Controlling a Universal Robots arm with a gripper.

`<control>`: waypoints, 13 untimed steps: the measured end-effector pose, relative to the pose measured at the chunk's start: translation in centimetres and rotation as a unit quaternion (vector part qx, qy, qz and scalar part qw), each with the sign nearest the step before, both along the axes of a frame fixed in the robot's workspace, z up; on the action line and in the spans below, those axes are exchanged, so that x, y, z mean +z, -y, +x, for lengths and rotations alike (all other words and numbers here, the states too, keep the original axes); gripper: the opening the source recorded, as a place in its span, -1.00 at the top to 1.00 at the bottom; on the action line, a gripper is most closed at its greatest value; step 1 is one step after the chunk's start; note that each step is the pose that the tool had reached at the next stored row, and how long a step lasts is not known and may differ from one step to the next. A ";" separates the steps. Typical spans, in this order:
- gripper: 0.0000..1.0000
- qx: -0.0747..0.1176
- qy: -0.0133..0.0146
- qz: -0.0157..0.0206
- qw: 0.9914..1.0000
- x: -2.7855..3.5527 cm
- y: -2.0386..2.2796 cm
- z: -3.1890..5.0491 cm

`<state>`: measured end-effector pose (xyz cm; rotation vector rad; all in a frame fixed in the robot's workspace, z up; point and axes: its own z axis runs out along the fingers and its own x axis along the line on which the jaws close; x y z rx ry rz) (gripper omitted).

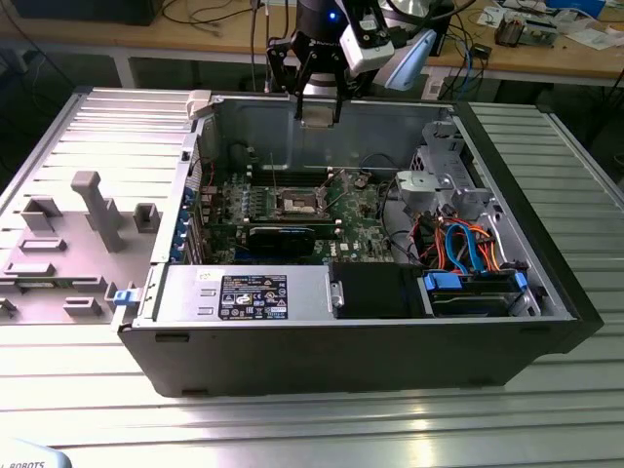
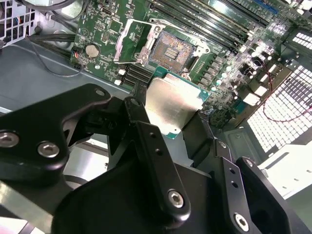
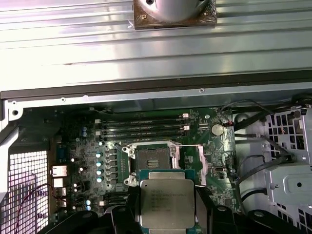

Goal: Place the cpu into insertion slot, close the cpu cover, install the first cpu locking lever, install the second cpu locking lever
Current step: 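Place the cpu into insertion slot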

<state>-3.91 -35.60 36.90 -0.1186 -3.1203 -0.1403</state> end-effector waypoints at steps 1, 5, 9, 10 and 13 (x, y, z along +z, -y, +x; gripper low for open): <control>-0.08 -0.009 0.000 0.000 1.000 -0.01 0.00 0.00; -0.08 -0.027 0.000 0.000 1.000 -0.10 0.04 -0.01; -0.08 -0.040 0.000 0.000 0.999 -0.12 0.06 0.00; -0.08 -0.047 0.000 0.000 0.999 -0.13 0.06 0.00; -0.08 -0.056 0.000 0.000 0.998 -0.14 0.06 0.00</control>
